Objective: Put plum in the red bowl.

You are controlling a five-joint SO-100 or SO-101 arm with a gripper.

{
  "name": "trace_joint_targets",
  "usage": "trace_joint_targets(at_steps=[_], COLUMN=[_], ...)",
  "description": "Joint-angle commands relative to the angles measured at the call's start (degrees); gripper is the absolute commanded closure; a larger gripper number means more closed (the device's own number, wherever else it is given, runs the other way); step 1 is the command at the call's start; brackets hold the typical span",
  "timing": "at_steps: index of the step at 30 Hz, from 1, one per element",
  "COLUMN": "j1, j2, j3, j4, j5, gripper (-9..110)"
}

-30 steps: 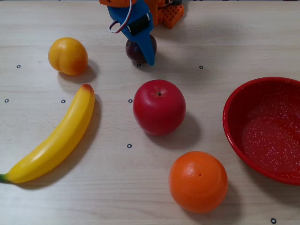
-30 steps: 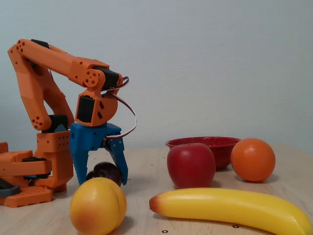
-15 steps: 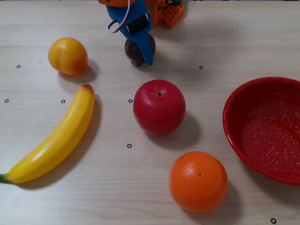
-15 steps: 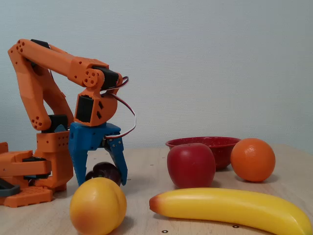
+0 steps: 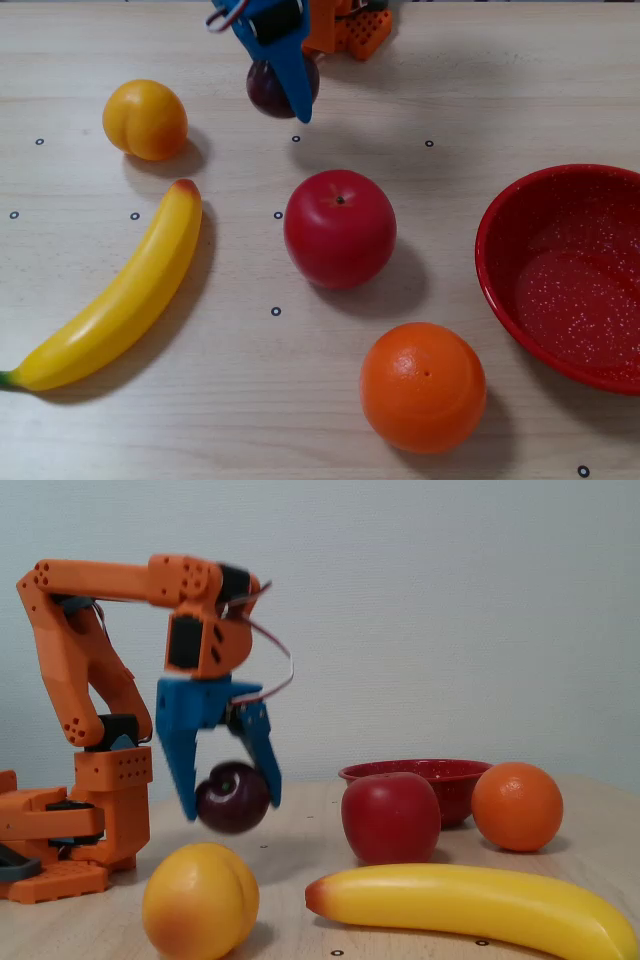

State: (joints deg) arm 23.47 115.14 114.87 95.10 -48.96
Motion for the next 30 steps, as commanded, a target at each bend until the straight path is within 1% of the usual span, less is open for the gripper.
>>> trace_joint_targets(at_steps=[1,6,13,18,25,30], j1=[-1.7,-1.9,-4.1,-11.4,-23.6,-32.7], j2=[4.5,5.1,5.2,4.5,-0.2,-3.3], j3=[-9.1,-14.1,-18.0,-23.9,-36.2,-42.6], j4=[4.5,7.9,7.7,5.4,4.6,-0.4], j5=[2.3,2.2,2.6,8.5,16.9,21.4], gripper=[102,102,102,102,102,102])
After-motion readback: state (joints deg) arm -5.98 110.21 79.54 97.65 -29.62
